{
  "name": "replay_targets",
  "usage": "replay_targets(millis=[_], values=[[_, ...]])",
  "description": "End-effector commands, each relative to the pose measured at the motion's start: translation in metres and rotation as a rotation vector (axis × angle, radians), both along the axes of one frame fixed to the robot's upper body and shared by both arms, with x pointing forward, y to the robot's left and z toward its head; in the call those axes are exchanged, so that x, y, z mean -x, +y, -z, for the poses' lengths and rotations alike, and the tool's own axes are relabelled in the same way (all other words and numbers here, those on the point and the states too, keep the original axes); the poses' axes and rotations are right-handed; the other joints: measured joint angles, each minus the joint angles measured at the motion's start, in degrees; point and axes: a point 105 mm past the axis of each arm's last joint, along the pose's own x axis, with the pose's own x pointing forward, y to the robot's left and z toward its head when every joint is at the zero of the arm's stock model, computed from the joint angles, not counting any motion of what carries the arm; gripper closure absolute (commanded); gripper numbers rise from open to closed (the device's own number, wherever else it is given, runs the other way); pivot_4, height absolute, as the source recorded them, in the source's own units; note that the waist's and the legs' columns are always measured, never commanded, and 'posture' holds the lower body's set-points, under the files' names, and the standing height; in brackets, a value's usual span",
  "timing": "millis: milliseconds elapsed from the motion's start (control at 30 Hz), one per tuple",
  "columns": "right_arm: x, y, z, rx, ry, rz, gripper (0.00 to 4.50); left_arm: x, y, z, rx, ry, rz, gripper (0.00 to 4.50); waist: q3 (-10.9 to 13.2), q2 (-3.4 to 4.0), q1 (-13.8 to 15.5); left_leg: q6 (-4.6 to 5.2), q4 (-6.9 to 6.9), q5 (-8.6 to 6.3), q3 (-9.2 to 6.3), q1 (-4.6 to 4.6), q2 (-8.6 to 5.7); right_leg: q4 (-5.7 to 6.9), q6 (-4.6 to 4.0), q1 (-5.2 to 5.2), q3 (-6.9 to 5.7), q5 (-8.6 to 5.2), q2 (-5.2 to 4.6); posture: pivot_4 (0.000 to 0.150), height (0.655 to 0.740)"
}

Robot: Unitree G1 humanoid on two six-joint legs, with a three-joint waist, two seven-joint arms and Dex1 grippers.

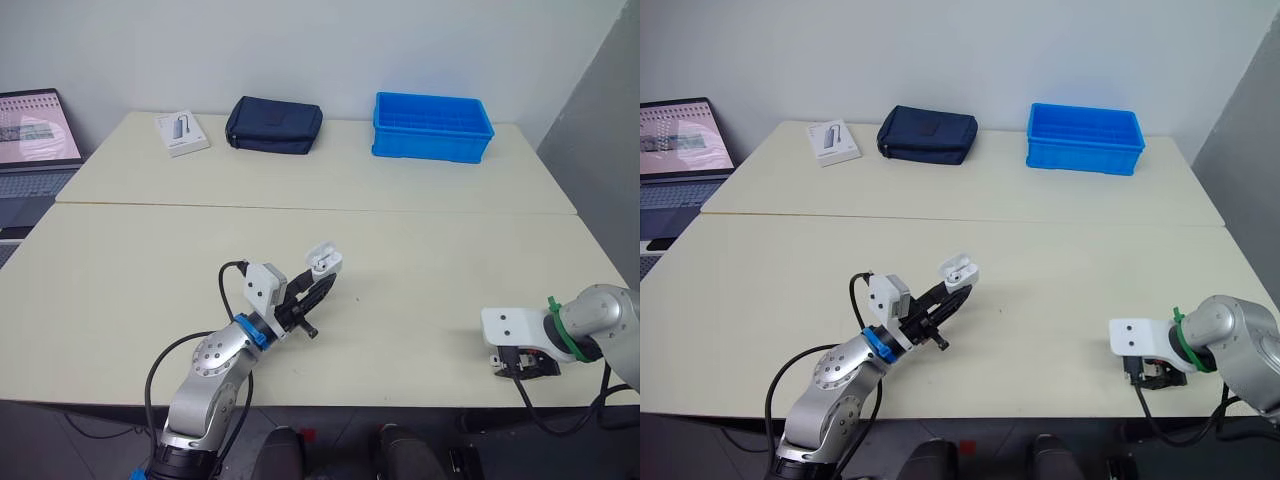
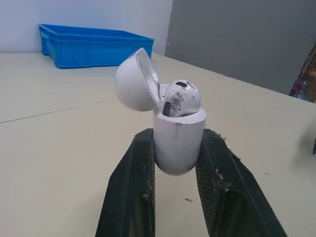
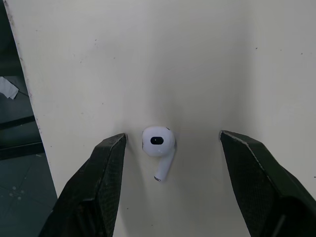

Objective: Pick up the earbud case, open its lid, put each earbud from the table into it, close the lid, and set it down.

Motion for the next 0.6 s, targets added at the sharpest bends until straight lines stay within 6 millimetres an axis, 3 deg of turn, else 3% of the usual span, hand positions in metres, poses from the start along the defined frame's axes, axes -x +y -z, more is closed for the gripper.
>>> replay_targets(millis=[33,133,333,500,600], values=[[0.0,-0.004,0.003,0.018,0.005,0.007,1.39,0.001,-0.002,-0.011,0.013,-0.041,0.005,3.76,0.0,0.0,0.0,0.0,0.0,0.0,0.0,0.0,0.0,0.0,0.0,0.0,0.0,0.0,0.0,0.15,0.74],[0.002,-0.004,0.005,0.013,0.016,0.01,1.92,0.001,-0.001,-0.011,0.014,-0.041,0.004,3.76,-0.01,-0.02,-0.01,0.0,0.01,0.0,0.0,0.0,0.0,0.0,0.01,0.01,0.0,0.0,0.0,0.15,0.74],[0.004,0.0,0.007,0.0,0.025,0.01,4.0,0.001,-0.002,-0.011,0.015,-0.04,0.007,3.76,-0.05,-0.09,-0.08,0.0,0.05,0.0,0.01,0.03,0.0,0.0,0.05,0.03,0.02,0.04,0.0,0.15,0.74],[0.003,0.002,0.003,-0.011,0.008,0.002,4.09,0.001,-0.003,-0.011,0.016,-0.04,0.009,3.76,-0.05,-0.1,-0.09,0.0,0.06,0.0,0.01,0.04,0.01,-0.01,0.05,0.04,0.01,0.04,0.0,0.15,0.74],[-0.007,0.008,-0.012,-0.057,-0.055,-0.012,4.09,0.001,-0.003,-0.012,0.018,-0.042,0.011,3.76,-0.05,-0.1,-0.09,0.0,0.05,0.0,0.01,0.04,0.01,-0.01,0.04,0.04,0.01,0.04,0.0,0.15,0.74]])
